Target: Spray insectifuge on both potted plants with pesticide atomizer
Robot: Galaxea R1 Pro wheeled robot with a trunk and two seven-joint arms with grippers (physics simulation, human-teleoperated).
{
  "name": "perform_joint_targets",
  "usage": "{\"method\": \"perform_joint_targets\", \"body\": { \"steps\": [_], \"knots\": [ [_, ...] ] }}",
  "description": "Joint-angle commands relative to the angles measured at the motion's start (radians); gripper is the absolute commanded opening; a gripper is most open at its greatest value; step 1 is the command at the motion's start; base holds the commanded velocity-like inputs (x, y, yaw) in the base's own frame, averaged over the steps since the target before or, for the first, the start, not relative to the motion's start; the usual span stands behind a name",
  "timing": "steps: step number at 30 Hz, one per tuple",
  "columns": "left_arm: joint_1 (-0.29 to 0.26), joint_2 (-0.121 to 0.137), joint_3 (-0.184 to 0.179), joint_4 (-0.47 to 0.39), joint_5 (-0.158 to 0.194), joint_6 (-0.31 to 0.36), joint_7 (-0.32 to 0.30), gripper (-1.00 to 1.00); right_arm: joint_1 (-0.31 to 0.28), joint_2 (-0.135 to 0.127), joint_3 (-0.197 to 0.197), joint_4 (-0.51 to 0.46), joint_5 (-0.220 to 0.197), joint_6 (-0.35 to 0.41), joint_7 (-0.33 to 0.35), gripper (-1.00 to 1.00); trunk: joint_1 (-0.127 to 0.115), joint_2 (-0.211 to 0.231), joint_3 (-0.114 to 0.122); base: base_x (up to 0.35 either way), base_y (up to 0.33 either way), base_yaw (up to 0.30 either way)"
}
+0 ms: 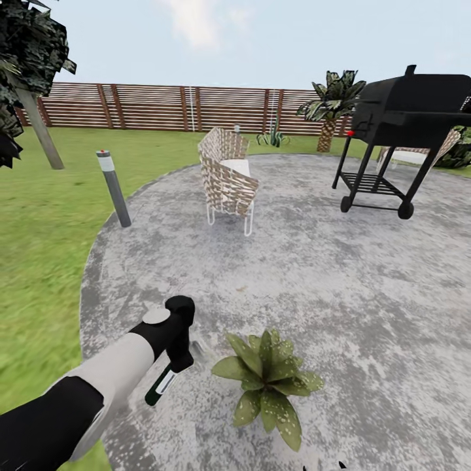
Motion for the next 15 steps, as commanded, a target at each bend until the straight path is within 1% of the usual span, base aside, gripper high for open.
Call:
{"method": "perform_joint_targets", "body": {
  "steps": [1, 2, 4, 12, 15],
  "knots": [
    [0.0, 0.0, -0.001, -0.001, -0.008, 0.013, 0.006, -1.0, 0.0, 0.0, -0.002, 0.0, 0.01, -0.002, -0.009, 1.0, 0.0, 0.0, -0.001, 0.269, 0.203, 0.0],
    [0.004, -0.002, -0.004, 0.009, -0.007, 0.014, 0.022, -1.0, 0.0, 0.0, -0.002, 0.0, 0.009, -0.002, -0.009, 1.0, 0.0, 0.0, -0.001, 0.138, 0.052, 0.0],
    [0.007, -0.002, -0.005, 0.016, -0.008, 0.014, 0.024, -1.0, 0.0, 0.0, -0.002, 0.0, 0.009, -0.002, -0.009, 1.0, 0.0, 0.0, -0.001, 0.022, 0.008, -0.157],
    [0.026, 0.002, -0.004, 0.013, -0.008, 0.015, 0.027, -1.0, 0.0, 0.0, -0.002, 0.0, 0.009, -0.002, -0.009, 1.0, 0.0, 0.0, -0.001, 0.002, 0.001, -0.275],
    [0.026, 0.003, -0.003, 0.013, -0.008, 0.015, 0.084, -1.0, 0.0, 0.0, -0.001, 0.0, 0.01, -0.002, -0.009, 1.0, 0.0, 0.0, -0.001, 0.077, 0.042, -0.043]
  ]
}}
